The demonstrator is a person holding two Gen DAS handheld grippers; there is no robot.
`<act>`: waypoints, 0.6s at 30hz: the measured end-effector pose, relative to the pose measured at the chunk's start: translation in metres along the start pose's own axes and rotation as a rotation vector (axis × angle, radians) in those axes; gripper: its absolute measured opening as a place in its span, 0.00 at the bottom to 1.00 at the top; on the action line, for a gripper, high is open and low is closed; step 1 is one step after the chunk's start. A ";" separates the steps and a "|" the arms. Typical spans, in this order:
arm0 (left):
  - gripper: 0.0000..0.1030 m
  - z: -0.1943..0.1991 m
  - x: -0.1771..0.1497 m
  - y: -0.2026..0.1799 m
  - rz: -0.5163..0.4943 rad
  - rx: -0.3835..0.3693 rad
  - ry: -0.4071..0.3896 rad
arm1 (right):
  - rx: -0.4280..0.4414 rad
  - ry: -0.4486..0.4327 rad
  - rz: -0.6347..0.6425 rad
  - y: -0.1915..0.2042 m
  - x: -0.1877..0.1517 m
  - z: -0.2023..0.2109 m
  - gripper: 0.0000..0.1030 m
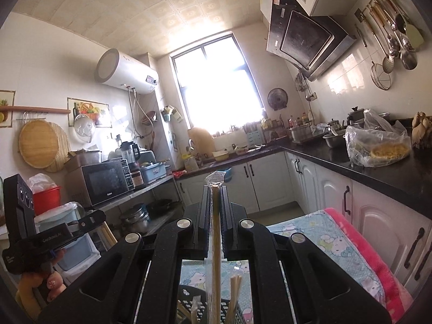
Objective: Organize utensils
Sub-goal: 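Lift the chopsticks with both grippers and carry them above the green basket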
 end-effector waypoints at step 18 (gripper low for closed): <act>0.03 -0.031 -0.036 0.022 0.062 0.027 0.039 | -0.015 0.036 -0.003 0.002 -0.058 -0.033 0.07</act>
Point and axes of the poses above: each gripper's, at about its wrist camera, not at the fingertips, and z roughly against the way its jaws point, y to its left, x to its top, the point moved 4 cm from there along -z, roughly the way its jaws point, and after that the axes turned 6 degrees about z, right-handed, at the moved point
